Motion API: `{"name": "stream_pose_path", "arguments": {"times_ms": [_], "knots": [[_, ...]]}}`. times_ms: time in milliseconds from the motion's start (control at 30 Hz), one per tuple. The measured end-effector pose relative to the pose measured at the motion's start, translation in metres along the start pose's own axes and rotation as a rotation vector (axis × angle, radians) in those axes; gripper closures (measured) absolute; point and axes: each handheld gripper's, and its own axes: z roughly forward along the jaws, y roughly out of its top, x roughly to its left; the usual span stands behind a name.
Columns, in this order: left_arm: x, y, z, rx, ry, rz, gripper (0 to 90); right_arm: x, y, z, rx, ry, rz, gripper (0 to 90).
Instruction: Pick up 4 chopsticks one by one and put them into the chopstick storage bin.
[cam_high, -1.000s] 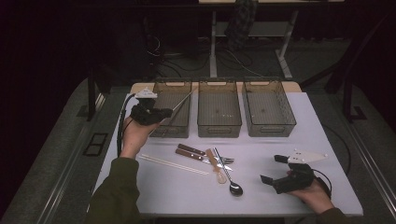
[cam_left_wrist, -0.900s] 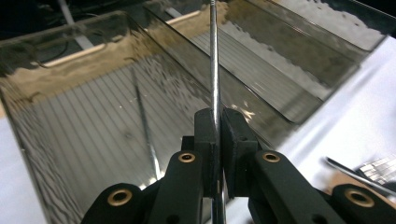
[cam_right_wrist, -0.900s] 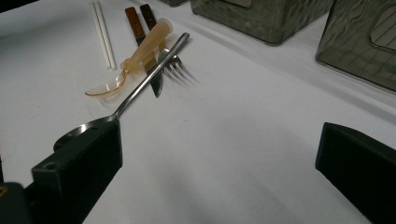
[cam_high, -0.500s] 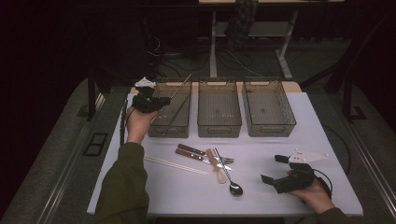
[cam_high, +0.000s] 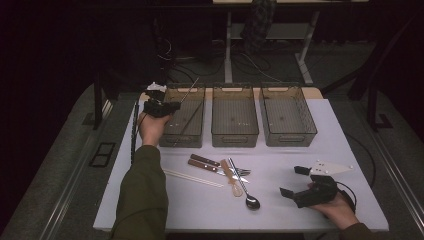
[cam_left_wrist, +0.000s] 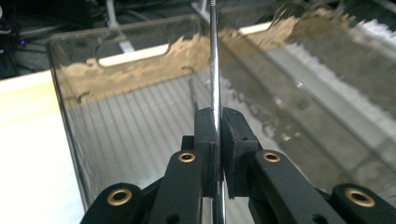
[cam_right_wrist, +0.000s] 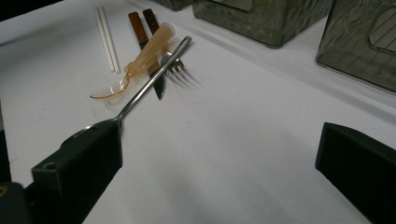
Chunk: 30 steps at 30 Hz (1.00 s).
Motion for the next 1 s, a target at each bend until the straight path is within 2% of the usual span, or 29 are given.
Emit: {"name": "stream_pose_path", "arguments": {"times_ms": [267,467,500,567,733,867,1000], "knots": [[0.000,-0.005,0.009,0.060,0.044,0.021,84.2,0.000,0.000,0.000,-0.002,0.003,0.000,0.5],[-0.003,-0.005,0.011,0.081,0.068,0.035,83.3,0.001,0.000,0.000,-0.005,0.006,-0.004,0.5],[-0.003,-0.005,0.011,0.079,0.067,0.037,82.8,0.001,0.000,0.000,-0.005,0.007,-0.004,0.5],[-0.003,-0.005,0.011,0.072,0.075,0.035,75.9,0.001,0.000,0.000,-0.004,0.007,-0.005,0.5],[-0.003,-0.005,0.010,0.062,0.063,0.032,69.5,0.001,0.000,0.000,-0.005,0.008,-0.004,0.5],[-0.004,-0.004,0.008,0.051,0.042,0.034,60.4,0.001,0.000,0.000,-0.002,0.008,-0.003,0.5],[-0.008,-0.005,0.001,0.026,0.019,0.056,53.9,0.001,0.000,0.001,0.000,0.007,-0.003,0.5]]}}
